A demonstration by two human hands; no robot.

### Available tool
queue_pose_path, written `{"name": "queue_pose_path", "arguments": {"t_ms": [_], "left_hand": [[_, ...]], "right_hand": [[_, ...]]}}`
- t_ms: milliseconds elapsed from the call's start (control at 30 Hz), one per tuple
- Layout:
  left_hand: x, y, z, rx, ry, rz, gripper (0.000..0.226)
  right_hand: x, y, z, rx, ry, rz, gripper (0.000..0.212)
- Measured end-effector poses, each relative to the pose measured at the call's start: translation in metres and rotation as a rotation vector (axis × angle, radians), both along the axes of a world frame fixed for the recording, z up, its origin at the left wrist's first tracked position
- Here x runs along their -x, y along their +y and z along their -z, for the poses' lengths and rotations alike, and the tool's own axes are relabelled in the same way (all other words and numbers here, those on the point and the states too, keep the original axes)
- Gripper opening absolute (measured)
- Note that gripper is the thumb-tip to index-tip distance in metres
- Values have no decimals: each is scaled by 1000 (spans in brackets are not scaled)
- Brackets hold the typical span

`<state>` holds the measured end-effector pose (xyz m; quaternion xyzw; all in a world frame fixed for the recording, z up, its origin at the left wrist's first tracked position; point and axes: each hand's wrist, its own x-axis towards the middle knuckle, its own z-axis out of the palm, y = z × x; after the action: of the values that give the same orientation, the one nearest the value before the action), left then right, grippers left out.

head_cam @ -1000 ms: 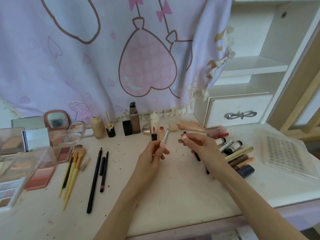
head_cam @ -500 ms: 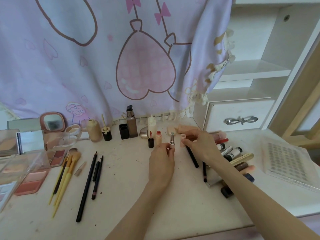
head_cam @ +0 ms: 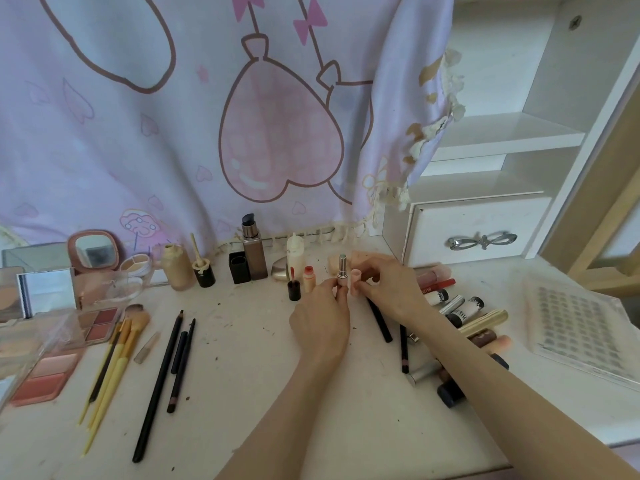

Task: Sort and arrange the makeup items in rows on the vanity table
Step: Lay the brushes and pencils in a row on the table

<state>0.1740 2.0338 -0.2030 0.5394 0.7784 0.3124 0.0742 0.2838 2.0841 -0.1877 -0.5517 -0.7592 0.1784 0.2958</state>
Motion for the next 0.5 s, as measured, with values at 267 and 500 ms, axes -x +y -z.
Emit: {"name": "queue_pose_path", "arguments": {"t_ms": [267, 500], "left_hand": [[2, -8, 2, -23, -97, 83, 28], [8, -31, 5, -117, -261, 205, 39]], "right_hand": [[-9, -10, -2, -35, 62, 46, 32], [-5, -29, -1, -34, -522, 208, 38]]}}
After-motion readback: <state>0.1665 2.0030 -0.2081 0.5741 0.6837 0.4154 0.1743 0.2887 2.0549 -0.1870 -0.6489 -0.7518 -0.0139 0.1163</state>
